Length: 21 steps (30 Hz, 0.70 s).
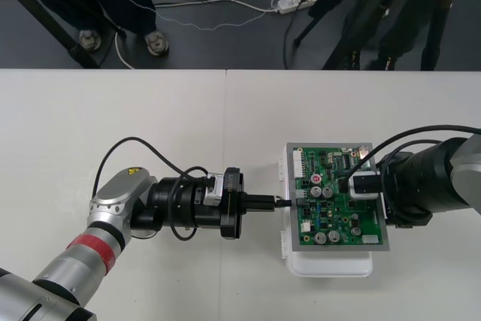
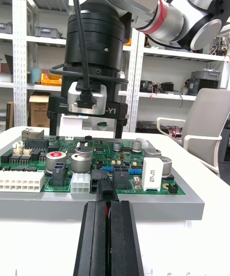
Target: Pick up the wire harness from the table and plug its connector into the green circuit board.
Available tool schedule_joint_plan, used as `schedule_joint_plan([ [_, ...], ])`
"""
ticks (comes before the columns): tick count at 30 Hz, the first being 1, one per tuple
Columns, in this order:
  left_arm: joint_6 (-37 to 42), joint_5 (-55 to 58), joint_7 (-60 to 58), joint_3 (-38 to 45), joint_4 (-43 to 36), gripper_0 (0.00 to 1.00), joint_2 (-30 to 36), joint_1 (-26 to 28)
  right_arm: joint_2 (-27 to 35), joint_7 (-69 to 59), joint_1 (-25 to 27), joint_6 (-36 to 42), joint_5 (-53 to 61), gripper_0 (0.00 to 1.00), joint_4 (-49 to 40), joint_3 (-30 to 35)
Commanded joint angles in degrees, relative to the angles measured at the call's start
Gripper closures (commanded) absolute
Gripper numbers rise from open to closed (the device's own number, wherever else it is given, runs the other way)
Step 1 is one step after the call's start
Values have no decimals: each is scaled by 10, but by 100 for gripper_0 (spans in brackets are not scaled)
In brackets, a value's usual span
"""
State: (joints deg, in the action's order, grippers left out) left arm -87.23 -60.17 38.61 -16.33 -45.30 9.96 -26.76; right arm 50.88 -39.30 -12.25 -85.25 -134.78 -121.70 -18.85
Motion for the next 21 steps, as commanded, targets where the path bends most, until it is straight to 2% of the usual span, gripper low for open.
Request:
schedule_joint_plan([
  [1,-28,9,19,-16,-19,100,-19,-21,-5,-6,-21,7,7,0,4,-10],
  [21,-12,9,16,-19,-19,100,-18,-23,-5,-2,-26,13,24,0,6,-13],
])
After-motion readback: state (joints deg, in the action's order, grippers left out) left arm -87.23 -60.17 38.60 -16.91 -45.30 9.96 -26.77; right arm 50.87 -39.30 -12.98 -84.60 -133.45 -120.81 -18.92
